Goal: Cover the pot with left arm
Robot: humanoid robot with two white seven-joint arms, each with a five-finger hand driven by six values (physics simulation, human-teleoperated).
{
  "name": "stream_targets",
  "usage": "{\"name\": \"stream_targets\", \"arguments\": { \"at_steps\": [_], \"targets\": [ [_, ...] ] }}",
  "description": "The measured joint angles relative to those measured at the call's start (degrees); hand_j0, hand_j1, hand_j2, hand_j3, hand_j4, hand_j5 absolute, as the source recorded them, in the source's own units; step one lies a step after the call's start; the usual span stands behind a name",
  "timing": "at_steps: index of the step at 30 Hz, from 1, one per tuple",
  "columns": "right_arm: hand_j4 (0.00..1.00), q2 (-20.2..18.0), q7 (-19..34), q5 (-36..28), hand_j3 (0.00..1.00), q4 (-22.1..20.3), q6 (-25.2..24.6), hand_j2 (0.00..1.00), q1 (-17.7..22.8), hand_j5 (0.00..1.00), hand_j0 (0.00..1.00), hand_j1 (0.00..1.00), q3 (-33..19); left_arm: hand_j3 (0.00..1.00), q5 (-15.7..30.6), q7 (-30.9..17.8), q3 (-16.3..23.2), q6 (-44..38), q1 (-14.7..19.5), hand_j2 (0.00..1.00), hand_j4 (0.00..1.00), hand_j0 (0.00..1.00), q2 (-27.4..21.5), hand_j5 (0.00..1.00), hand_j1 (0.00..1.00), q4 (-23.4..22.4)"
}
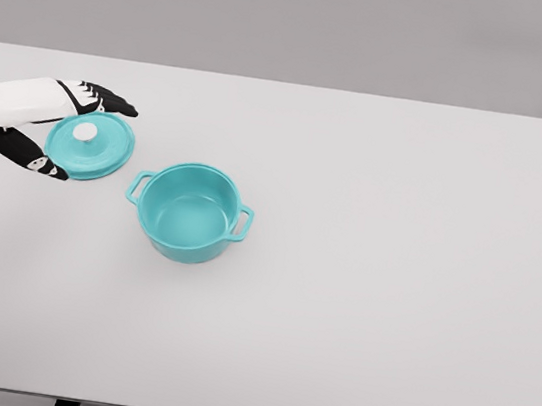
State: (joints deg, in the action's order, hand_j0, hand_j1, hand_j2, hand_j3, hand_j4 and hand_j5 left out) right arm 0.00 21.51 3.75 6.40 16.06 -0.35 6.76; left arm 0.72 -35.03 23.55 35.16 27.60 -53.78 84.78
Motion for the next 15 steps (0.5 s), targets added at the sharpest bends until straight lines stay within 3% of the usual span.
{"name": "stream_targets", "arguments": {
  "at_steps": [3,8,15],
  "targets": [
    [1.00,0.0,0.0,-0.1,1.00,0.0,0.0,1.00,0.1,1.00,1.00,1.00,0.0,1.00,-0.2,0.0,0.3,0.0,0.8,1.00,1.00,1.00,0.0,1.00,1.00,-0.1],
    [1.00,0.0,0.0,-0.1,1.00,0.1,0.0,1.00,0.1,1.00,1.00,1.00,-0.1,1.00,-5.4,0.0,2.0,0.0,3.9,1.00,1.00,1.00,1.4,1.00,1.00,-2.6],
    [1.00,0.0,0.0,-0.1,1.00,0.1,0.0,1.00,0.1,1.00,1.00,1.00,-0.1,1.00,-12.4,0.0,3.1,0.0,8.3,1.00,1.00,1.00,5.0,1.00,1.00,-11.4]
  ]
}}
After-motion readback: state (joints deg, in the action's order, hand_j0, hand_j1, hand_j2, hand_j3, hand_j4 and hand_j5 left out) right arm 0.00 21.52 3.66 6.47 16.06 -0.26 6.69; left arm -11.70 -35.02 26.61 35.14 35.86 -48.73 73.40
